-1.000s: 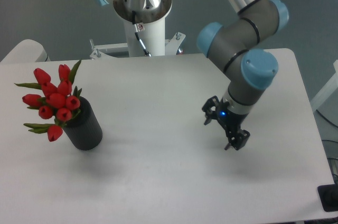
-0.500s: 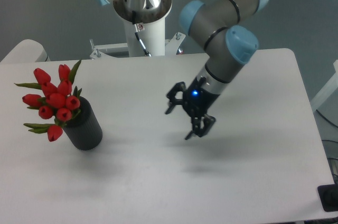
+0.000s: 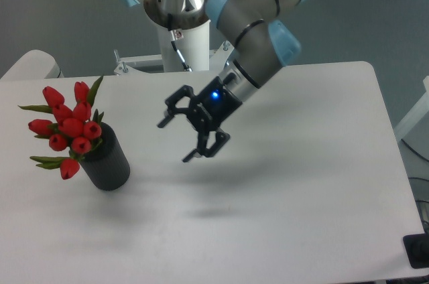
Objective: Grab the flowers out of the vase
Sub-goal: 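Move the open gripper across the table toward the red tulip stems, then close the gripper around the tulip stems just above the vase rim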
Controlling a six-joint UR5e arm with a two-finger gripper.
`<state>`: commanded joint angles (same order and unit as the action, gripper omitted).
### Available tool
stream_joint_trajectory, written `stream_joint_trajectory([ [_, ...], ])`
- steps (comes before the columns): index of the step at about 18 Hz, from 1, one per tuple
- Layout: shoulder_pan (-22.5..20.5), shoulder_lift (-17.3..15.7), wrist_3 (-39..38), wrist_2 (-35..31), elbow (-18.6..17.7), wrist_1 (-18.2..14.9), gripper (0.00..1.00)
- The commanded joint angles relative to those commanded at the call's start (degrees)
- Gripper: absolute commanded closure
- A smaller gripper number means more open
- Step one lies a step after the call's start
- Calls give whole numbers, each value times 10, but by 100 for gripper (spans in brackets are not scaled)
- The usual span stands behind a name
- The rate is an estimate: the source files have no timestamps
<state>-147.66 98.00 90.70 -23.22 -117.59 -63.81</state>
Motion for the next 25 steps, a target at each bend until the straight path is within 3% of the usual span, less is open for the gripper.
stream_joint_trajectory([
  [9, 40, 3, -1, 31, -12, 0, 0],
  [25, 103, 48, 1, 70, -1, 25, 0],
])
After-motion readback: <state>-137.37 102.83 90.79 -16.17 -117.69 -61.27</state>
